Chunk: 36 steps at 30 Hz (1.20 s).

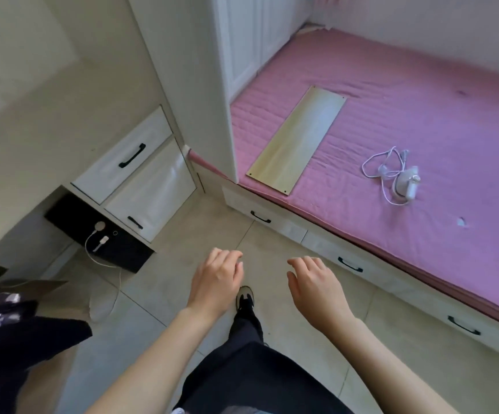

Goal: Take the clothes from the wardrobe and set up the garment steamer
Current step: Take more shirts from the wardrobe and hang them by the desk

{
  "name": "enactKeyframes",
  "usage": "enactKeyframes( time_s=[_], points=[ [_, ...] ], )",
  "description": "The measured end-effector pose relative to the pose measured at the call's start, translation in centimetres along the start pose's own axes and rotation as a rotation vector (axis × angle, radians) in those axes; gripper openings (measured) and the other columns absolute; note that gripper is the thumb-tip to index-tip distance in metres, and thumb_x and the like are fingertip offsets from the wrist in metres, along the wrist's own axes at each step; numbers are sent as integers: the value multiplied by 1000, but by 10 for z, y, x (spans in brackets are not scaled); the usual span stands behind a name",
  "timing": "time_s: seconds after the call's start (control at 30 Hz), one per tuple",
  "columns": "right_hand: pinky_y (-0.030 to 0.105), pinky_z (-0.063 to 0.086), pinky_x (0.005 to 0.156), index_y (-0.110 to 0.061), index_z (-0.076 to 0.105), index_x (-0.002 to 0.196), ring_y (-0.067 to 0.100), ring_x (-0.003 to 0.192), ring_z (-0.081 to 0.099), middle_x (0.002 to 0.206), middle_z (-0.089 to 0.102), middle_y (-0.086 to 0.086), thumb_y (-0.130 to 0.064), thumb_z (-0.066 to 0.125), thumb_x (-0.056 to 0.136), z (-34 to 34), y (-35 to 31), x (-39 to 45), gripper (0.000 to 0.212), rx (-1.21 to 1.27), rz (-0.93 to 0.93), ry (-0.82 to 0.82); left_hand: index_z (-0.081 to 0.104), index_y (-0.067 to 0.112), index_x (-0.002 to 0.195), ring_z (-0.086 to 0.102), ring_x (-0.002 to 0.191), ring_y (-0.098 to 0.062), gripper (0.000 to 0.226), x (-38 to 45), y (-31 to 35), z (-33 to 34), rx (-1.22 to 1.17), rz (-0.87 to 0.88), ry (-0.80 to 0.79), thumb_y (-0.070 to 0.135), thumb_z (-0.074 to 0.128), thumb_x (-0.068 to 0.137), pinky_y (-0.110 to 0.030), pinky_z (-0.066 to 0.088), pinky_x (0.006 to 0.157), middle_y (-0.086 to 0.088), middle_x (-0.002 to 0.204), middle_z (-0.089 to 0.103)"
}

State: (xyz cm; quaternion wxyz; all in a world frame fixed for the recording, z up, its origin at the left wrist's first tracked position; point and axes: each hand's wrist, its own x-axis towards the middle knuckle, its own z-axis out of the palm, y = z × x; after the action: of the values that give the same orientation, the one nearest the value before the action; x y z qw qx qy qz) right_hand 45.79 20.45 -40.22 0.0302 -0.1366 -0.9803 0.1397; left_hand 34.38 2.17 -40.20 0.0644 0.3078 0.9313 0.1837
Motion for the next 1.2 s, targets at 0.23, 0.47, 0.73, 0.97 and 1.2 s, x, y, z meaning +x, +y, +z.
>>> enactKeyframes(
  time_s=[0.23,0.47,0.73,0.97,1.2],
  points=[
    [35,54,68,-9,67,98,28,79,64,86,67,5,-17,66,84,-11,42,72,16,-21,36,-12,66,17,104,59,88,-19,40,91,10,4,67,53,18,33,33,90,-33,48,73,6,89,68],
    [38,53,71,-9,64,100,30,82,62,89,67,6,-18,58,89,-24,77,180,15,-14,30,-33,67,15,102,58,90,-20,18,197,9,7,41,54,20,19,54,90,-35,49,75,4,94,69],
    [38,51,71,-8,63,106,31,83,62,90,67,8,-19,56,92,-31,105,289,19,-14,-10,-68,67,15,102,60,89,-21,34,300,3,-1,52,80,33,28,38,90,-35,50,74,2,93,69],
    [38,55,79,-5,62,118,30,90,66,96,69,9,-14,64,86,-35,122,360,33,-19,-91,-70,68,11,104,60,90,-21,19,367,1,-7,52,64,75,13,62,86,-33,51,75,-1,96,68],
    [38,55,81,-7,61,117,29,94,65,103,68,7,-17,56,92,-45,138,441,28,-31,-219,-69,68,9,106,61,90,-18,19,428,6,-17,28,9,143,10,61,88,-28,50,78,-2,99,67]
  ],
)
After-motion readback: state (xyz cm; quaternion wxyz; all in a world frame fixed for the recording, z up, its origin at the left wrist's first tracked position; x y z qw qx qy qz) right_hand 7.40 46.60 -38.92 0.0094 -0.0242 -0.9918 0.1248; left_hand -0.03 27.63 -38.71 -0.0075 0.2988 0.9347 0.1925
